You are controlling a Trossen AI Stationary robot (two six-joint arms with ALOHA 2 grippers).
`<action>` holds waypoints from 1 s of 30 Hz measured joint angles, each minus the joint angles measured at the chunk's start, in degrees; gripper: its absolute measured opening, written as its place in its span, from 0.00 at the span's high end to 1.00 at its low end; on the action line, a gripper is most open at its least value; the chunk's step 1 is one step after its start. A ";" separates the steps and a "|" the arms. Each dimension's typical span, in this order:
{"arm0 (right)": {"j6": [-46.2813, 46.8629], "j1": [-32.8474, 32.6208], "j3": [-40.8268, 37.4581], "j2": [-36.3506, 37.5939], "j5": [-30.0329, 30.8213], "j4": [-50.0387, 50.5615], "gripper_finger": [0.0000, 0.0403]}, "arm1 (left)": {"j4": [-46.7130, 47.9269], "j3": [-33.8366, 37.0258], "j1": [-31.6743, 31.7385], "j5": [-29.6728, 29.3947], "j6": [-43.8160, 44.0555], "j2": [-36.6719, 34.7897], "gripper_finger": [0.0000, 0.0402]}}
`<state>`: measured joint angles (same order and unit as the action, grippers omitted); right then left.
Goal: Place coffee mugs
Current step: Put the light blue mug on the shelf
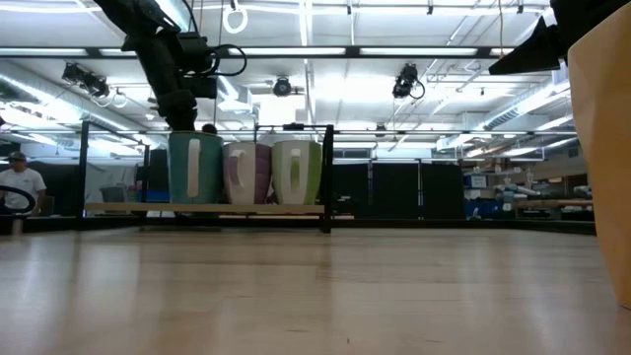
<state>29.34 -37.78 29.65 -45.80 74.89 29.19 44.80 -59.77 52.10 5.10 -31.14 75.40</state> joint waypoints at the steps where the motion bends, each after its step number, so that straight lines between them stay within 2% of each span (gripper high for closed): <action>1: 0.00 0.00 0.00 0.00 -0.02 0.00 0.97 | 0.00 0.00 0.00 0.00 0.00 0.00 0.85; 30: 0.00 0.00 0.00 0.00 -0.02 0.00 0.97 | 0.78 0.00 -2.25 -5.39 -1.03 -0.20 0.85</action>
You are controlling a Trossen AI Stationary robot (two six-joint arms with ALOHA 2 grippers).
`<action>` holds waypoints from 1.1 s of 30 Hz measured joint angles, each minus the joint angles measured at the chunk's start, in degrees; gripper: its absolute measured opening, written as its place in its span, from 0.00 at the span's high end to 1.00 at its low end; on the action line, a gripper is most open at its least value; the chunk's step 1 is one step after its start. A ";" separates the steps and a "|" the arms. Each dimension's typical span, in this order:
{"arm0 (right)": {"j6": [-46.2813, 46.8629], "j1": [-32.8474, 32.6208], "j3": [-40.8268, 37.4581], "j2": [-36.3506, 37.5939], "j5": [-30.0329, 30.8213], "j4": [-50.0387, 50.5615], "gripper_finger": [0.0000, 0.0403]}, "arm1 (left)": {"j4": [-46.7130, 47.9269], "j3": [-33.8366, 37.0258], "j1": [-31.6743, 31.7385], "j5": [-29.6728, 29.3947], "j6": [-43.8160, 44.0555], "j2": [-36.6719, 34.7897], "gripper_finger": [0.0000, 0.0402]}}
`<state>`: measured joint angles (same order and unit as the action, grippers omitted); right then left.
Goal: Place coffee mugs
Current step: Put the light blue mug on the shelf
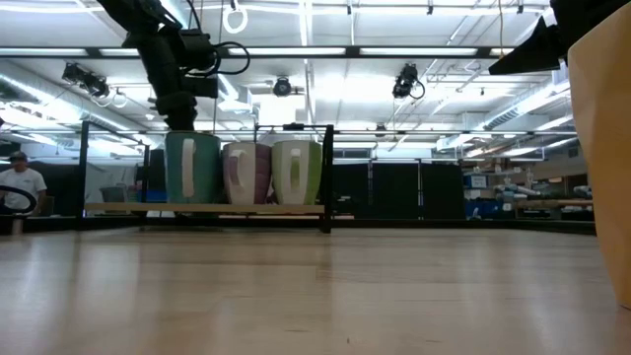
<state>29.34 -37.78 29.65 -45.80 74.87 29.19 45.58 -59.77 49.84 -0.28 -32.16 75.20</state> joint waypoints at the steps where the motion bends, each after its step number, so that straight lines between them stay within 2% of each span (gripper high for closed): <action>1: 0.00 0.00 0.00 0.00 0.01 0.00 0.97 | 0.03 -0.02 0.00 -0.05 0.04 0.00 0.85; 21: 0.01 0.00 0.00 0.00 0.01 0.00 0.97 | 0.90 -0.07 -2.14 -2.31 1.93 -0.02 0.85; 33: -0.28 0.00 0.00 0.00 0.00 0.00 0.97 | 3.47 -0.02 -2.14 -2.81 15.46 0.02 0.85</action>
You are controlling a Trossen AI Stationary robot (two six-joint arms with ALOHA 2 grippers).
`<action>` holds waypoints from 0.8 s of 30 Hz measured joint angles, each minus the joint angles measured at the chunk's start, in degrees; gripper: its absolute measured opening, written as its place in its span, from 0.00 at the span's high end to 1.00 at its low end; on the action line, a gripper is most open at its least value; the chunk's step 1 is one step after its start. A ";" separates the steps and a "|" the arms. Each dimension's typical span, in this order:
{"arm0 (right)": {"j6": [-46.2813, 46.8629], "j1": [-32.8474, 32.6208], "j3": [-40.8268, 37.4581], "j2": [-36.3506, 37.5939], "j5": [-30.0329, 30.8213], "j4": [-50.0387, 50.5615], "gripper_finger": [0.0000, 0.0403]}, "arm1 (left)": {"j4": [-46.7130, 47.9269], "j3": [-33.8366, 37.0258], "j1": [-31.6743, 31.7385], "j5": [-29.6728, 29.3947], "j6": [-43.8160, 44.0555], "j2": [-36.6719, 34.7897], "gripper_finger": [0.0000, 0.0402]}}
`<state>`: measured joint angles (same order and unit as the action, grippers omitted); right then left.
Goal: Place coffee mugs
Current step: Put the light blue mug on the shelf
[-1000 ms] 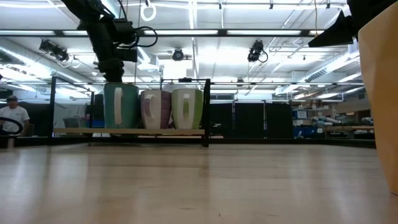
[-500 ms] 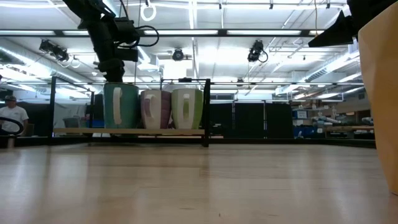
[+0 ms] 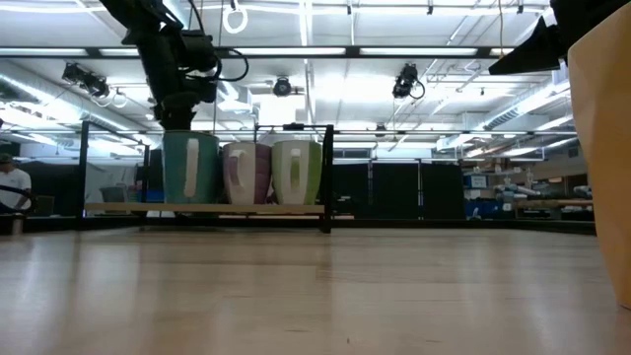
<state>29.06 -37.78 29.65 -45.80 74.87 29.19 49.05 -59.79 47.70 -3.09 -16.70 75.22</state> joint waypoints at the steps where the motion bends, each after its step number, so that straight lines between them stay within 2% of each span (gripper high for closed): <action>1: -0.18 0.00 0.00 0.00 0.01 0.00 0.97 | 0.72 0.03 0.00 -0.04 0.80 0.02 0.85; 12: -0.75 0.00 0.00 0.01 0.09 -0.02 0.97 | 2.52 0.07 0.07 -2.43 8.60 0.04 0.85; 24: -0.75 0.00 0.00 0.01 0.07 -0.20 0.97 | 2.37 0.07 0.96 -2.21 15.04 0.04 0.85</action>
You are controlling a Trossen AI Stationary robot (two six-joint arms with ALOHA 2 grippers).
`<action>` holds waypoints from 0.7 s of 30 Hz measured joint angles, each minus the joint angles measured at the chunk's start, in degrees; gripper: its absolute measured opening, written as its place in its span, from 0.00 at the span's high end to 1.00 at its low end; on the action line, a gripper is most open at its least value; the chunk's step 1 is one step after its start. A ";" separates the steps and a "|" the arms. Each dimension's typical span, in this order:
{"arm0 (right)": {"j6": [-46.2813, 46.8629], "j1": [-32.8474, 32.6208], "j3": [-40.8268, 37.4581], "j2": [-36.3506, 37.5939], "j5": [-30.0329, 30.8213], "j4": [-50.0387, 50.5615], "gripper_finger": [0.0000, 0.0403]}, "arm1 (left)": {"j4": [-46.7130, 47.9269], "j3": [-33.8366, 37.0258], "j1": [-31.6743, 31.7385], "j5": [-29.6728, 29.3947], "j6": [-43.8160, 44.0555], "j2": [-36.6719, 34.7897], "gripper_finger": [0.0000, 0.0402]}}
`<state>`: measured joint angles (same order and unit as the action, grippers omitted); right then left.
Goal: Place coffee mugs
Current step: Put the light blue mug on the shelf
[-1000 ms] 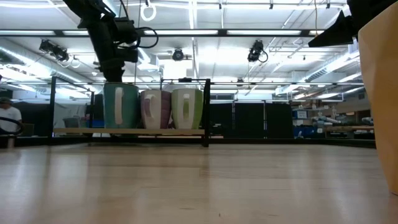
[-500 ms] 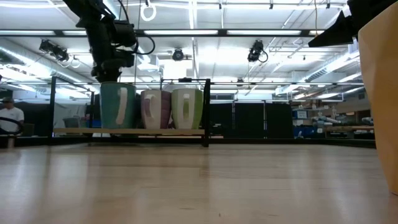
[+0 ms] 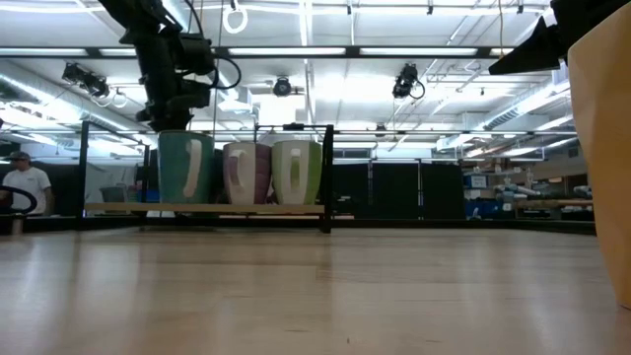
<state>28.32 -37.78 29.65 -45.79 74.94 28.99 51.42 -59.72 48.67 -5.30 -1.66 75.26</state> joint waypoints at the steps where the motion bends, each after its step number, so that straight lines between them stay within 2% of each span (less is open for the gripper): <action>1: 0.00 0.00 0.00 0.00 0.00 0.00 0.97 | 0.00 0.00 0.04 0.00 0.45 0.00 0.85; 12: 0.00 0.00 0.00 -0.01 0.00 -0.02 0.97 | -0.05 0.00 0.03 1.05 1.23 0.00 0.84; 21: -0.02 0.00 0.00 0.00 0.00 -0.04 0.97 | 0.17 0.00 0.02 1.09 1.50 0.00 0.67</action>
<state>28.29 -37.78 29.65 -45.78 74.94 28.95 51.59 -59.72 48.69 -4.21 -0.16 75.26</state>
